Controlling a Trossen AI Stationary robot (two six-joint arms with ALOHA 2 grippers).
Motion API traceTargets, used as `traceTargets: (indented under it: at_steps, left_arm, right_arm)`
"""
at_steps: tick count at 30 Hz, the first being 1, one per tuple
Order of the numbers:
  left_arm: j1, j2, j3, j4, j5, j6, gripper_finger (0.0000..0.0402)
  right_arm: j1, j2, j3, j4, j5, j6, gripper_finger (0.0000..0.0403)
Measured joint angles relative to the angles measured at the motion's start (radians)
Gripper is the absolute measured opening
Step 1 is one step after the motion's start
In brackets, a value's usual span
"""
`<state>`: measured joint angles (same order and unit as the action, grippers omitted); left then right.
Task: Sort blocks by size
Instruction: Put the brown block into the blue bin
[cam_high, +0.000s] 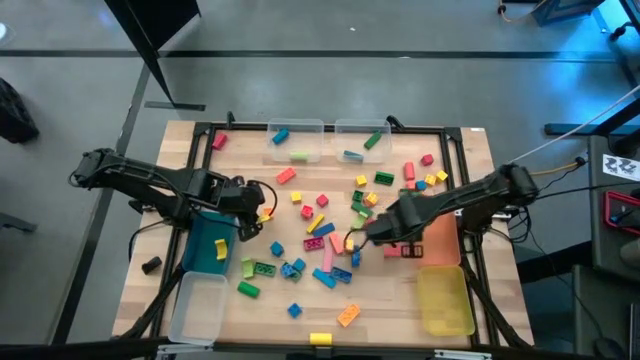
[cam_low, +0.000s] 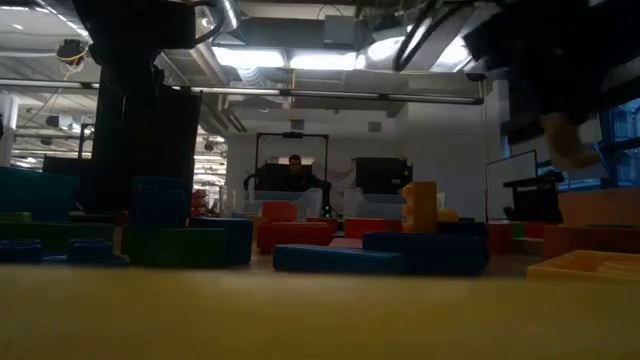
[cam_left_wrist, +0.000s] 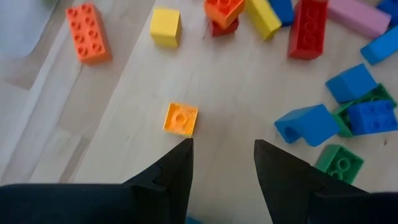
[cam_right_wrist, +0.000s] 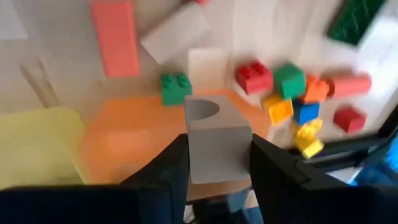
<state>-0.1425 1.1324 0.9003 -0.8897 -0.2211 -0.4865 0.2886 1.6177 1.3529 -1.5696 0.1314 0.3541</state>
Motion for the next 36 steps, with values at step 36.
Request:
traceTargets:
  at_steps: [36]
  left_arm:
    - [0.046,0.01,-0.027,0.231,-0.167,0.284,0.0155]
  right_arm:
    - [-0.001,-0.325,-0.295,0.283,0.066,0.423,0.0141]
